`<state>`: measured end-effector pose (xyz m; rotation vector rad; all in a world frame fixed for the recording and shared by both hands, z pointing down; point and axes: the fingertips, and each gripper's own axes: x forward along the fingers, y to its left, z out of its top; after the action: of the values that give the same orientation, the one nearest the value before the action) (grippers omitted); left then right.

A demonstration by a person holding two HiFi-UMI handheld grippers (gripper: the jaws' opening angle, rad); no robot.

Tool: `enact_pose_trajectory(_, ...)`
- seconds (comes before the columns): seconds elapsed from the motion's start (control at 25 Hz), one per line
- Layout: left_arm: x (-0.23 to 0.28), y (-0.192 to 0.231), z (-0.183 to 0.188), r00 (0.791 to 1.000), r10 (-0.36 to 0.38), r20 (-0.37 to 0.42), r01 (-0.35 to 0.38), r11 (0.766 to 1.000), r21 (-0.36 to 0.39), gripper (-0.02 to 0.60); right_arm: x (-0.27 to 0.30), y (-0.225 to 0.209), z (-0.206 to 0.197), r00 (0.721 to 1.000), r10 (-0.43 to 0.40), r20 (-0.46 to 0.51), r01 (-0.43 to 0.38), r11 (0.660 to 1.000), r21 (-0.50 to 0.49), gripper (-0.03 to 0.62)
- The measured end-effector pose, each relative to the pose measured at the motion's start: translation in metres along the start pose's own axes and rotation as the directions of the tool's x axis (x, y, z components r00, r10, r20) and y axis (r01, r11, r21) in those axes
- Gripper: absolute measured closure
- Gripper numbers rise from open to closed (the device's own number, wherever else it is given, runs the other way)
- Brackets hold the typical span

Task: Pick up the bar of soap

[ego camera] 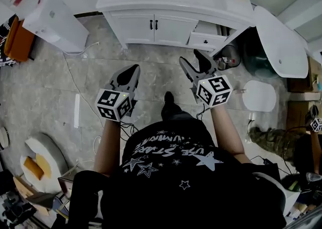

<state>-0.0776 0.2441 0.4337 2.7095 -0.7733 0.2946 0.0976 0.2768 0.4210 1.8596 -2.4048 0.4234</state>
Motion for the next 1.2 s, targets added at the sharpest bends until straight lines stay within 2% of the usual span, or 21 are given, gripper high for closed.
enact_pose_trajectory(0.24,0.046,0.024,0.029,0.998,0.056,0.015,-0.056,0.998,0.008,0.572,0.054,-0.040,0.016,0.995,0.086,-0.046,-0.085,0.996,0.022,0.245)
enact_pose_trajectory(0.44,0.071,0.042,0.044,0.993,0.112,0.028,-0.112,0.994,0.010,0.572,0.083,-0.064,0.031,0.989,0.138,-0.048,-0.138,0.990,0.009,0.244)
enact_pose_trajectory(0.68,0.091,0.054,0.056,0.987,0.155,0.040,-0.155,0.988,0.001,0.572,0.110,-0.089,0.037,0.982,0.175,-0.066,-0.174,0.984,0.027,0.195)
enact_pose_trajectory(1.2,0.110,0.112,0.076,0.971,0.231,0.056,-0.229,0.973,-0.035,0.572,0.176,-0.099,0.049,0.971,0.223,-0.089,-0.219,0.974,0.055,0.186)
